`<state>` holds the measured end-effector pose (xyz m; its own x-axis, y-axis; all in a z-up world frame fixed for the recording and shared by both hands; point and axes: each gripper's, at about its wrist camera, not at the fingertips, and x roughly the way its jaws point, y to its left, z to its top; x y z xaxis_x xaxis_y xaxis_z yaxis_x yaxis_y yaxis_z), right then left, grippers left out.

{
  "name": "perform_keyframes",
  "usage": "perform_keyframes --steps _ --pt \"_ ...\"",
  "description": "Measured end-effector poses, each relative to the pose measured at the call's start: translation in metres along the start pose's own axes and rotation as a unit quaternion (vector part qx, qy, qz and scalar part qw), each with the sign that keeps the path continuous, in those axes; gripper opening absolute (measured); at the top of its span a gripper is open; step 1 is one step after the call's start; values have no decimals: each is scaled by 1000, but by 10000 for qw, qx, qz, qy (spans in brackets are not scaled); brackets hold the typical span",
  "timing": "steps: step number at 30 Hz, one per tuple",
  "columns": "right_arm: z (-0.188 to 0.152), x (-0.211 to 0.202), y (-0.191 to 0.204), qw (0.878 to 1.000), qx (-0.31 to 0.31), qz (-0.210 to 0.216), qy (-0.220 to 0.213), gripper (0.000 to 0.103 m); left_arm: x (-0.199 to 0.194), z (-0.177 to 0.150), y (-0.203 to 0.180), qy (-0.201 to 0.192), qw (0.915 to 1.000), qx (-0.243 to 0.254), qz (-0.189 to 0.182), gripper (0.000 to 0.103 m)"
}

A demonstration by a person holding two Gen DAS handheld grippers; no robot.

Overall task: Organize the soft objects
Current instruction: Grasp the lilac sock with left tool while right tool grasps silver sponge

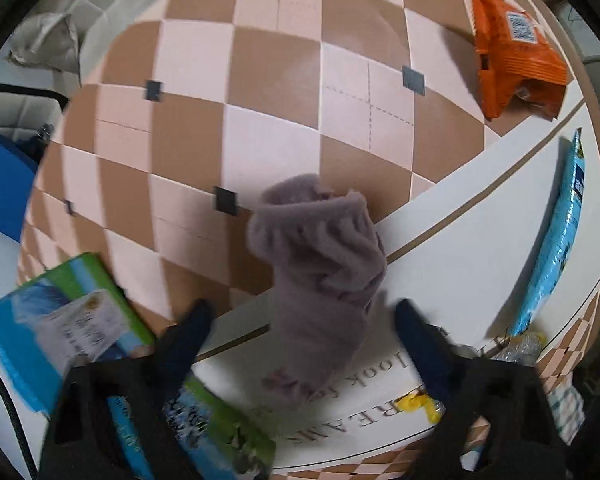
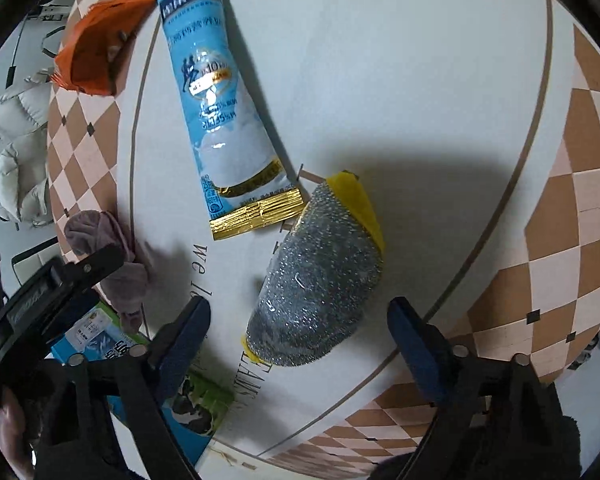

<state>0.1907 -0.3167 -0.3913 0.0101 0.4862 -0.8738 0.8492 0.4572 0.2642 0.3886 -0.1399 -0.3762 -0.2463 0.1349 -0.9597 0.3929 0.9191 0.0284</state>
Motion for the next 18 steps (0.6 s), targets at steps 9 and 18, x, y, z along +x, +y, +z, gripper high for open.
perform_keyframes --steps 9,18 --pt "-16 5 16 9974 -491 -515 -126 52 -10 -37 5 -390 9986 -311 -186 40" --pt "-80 -30 41 9801 -1878 -579 -266 49 -67 -154 33 -1204 9842 -872 -962 40"
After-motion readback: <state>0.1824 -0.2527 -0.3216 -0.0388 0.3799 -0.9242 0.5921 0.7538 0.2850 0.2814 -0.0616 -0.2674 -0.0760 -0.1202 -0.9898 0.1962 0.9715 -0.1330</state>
